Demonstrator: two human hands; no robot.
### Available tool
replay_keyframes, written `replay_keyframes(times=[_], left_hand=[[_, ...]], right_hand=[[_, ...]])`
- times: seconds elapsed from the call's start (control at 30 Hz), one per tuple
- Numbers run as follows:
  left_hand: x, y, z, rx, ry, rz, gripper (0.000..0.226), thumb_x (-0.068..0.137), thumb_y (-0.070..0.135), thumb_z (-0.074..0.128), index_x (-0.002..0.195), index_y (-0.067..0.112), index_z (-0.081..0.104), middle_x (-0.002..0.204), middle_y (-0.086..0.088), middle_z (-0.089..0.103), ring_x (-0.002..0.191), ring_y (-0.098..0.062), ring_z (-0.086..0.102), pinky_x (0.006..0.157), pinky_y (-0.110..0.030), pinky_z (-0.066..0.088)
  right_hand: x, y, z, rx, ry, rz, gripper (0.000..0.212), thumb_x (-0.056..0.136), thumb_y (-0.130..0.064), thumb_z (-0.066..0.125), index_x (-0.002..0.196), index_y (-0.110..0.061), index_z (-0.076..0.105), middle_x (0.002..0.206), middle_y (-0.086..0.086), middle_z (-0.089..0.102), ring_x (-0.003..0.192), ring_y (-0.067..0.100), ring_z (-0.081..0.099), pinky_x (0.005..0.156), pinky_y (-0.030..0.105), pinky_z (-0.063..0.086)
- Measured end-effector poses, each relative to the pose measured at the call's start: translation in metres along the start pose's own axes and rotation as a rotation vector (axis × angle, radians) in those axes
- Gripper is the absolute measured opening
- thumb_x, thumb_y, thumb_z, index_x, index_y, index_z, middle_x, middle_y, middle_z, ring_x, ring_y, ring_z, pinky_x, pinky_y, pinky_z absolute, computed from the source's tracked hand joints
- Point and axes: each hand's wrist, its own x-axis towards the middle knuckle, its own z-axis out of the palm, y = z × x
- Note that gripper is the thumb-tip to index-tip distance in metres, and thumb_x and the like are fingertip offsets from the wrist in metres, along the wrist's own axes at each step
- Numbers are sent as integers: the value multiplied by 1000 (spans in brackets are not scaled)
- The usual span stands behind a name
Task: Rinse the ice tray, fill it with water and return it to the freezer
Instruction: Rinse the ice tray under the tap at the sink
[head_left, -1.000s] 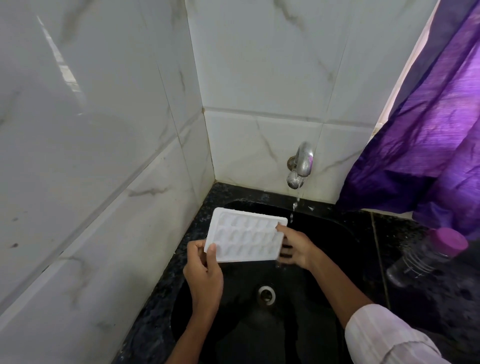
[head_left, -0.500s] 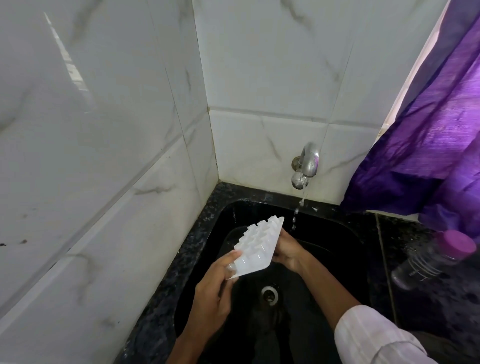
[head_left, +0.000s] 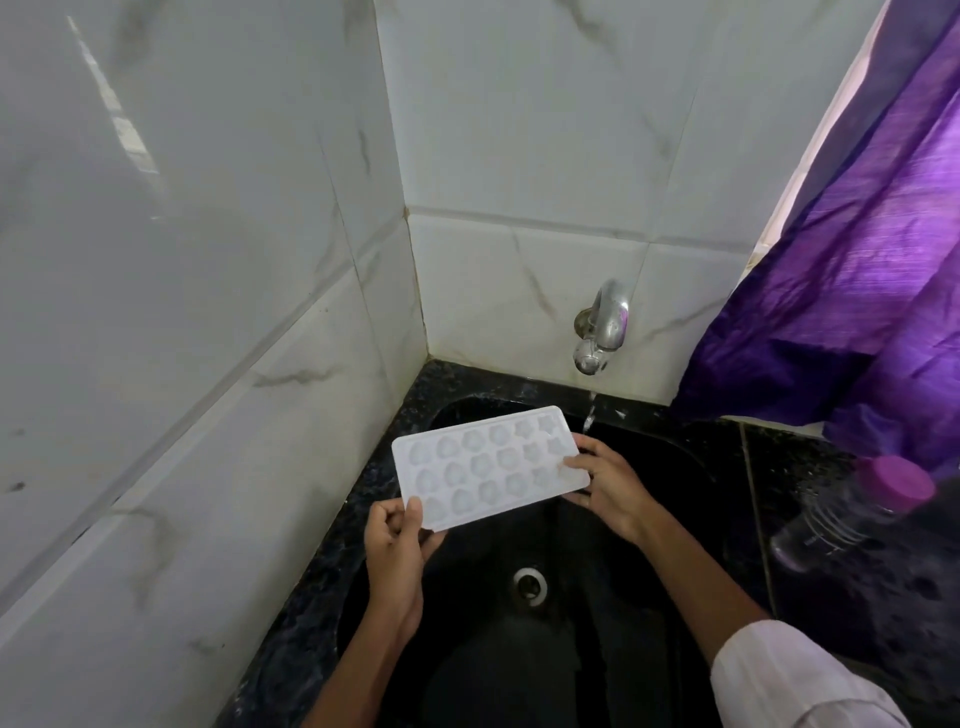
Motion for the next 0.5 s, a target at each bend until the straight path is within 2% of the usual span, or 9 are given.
replay_keyframes(times=[0.17,0.3,0.5], left_hand=[[3,-3,11,-75,-66,-101,16,104,11,49,112,-2,50,111,-16,71,103,-24,71,77,-30,61],[3,-2,21,-120,-118,-158,7,104,9,49,105,2,51,110,-18,71,96,-23,73,70,-28,62],[4,-1,30,-120,-149,-158,6,103,8,50,101,3,50,111,-19,71,98,-25,73,75,-31,62]], right_hand=[[3,-9,-15,14,87,-17,30,92,-4,60,121,-9,61,118,14,69,106,30,68,79,43,59],[3,-10,-21,-26,163,-31,27,93,-3,60,120,-6,61,115,14,70,105,32,68,84,46,59],[6,-13,-19,17,234,-35,13,92,-3,58,105,-6,59,111,17,67,103,33,65,91,52,56]])
